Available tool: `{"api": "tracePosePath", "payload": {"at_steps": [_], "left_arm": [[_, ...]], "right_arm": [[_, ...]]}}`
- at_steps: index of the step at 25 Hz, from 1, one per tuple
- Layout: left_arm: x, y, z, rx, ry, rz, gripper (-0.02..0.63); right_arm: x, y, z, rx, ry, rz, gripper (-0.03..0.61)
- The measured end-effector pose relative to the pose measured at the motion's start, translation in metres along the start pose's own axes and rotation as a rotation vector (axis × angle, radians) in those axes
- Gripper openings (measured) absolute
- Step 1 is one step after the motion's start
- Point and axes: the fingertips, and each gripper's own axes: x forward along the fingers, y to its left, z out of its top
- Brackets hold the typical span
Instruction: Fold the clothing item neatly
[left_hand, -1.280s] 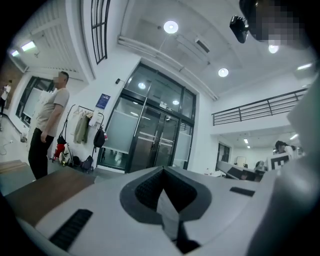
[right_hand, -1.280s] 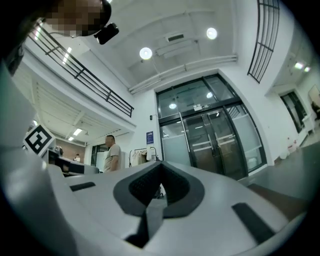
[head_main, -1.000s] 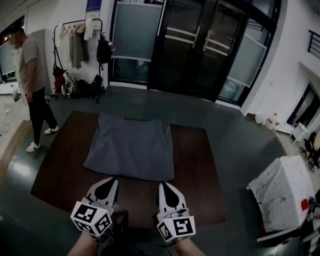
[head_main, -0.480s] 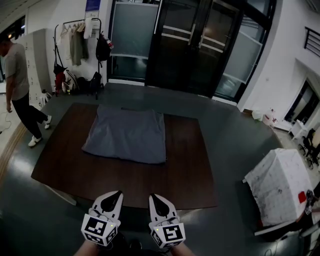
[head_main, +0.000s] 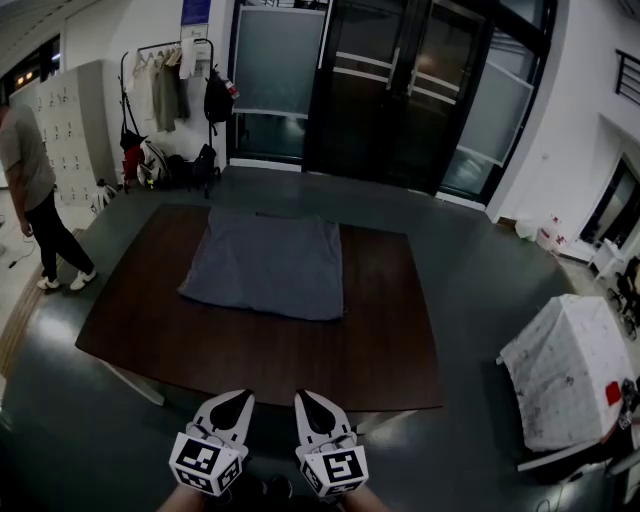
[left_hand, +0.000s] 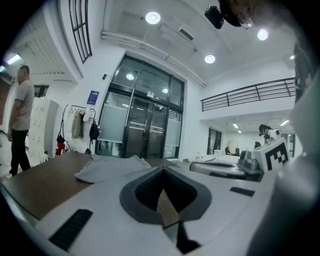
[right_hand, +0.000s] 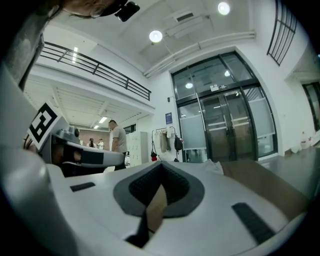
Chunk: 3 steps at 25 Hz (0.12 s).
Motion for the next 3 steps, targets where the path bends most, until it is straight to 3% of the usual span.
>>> {"api": "tracePosePath", "payload": {"at_steps": [3], "left_arm": [[-0.0027, 0.0037, -0.0023, -0.028, -0.006, 0.018, 0.008]], "right_arm": [[-0.0018, 0.0049, -0.0039, 0.0, 0.001, 0.011, -0.012]]}}
